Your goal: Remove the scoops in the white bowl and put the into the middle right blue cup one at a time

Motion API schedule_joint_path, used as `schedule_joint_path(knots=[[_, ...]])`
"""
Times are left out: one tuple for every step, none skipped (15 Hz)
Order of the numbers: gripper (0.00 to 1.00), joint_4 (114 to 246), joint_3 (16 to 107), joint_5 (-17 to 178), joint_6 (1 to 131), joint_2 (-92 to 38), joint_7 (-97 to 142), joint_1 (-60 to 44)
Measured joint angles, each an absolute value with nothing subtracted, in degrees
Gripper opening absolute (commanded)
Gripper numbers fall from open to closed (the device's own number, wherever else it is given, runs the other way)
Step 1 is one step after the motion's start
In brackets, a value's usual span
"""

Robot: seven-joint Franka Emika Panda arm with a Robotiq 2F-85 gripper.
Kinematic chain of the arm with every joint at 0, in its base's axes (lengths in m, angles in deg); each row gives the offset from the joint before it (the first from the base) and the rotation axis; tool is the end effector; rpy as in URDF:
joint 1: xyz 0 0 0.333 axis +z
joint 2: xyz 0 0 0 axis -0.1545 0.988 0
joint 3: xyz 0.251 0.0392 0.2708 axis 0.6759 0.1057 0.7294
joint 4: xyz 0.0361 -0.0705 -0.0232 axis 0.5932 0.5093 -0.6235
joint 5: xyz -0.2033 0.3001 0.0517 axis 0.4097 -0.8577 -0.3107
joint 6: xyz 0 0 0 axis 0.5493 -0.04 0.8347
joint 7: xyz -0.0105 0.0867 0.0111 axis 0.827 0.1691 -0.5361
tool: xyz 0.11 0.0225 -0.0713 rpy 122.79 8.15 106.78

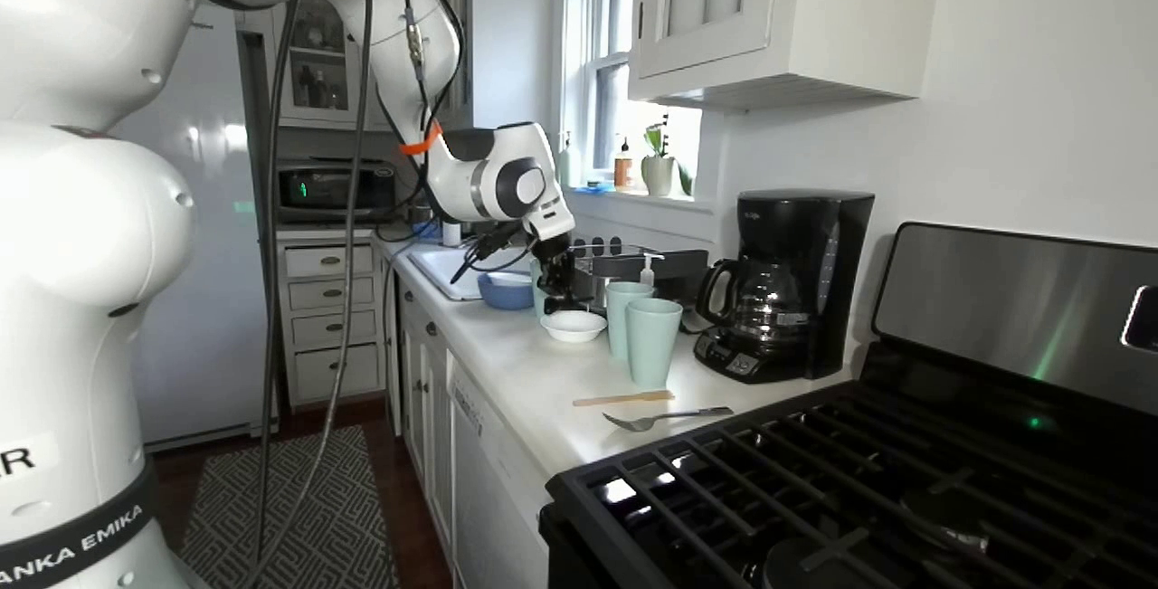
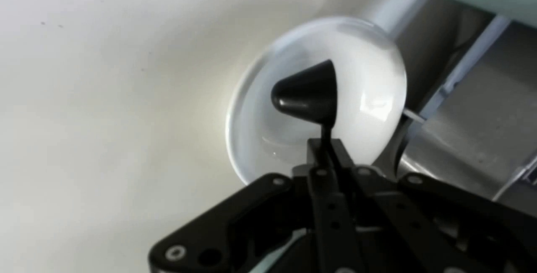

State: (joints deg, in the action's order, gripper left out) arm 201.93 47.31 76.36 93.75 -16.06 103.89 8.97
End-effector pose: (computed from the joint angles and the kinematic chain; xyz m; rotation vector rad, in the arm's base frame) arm 0.6605 0.0130 0.3209 -2.1714 1.9455 -0.5560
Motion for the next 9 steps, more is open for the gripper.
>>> schedule_joint_path(knots=[[0.01,202.38,48.86,76.36,91.80,-17.64,102.60,7.81],[0.01,202.93,49.65,76.58,89.94,-19.18,101.93,7.15],[0.01,203.41,49.92,76.89,88.20,-20.53,101.53,6.83],[0.01,203.88,49.96,77.53,86.62,-21.89,101.43,6.57],[0.01,204.41,49.77,78.92,85.25,-23.34,101.74,6.36],[0.01,204.84,49.40,80.80,84.18,-24.63,102.50,6.21],[0.01,205.20,48.75,83.54,83.32,-25.91,104.24,6.15],[0.01,205.57,47.95,86.63,82.79,-27.11,106.63,6.12],[0.01,205.88,47.08,90.09,82.22,-28.19,109.60,6.09]])
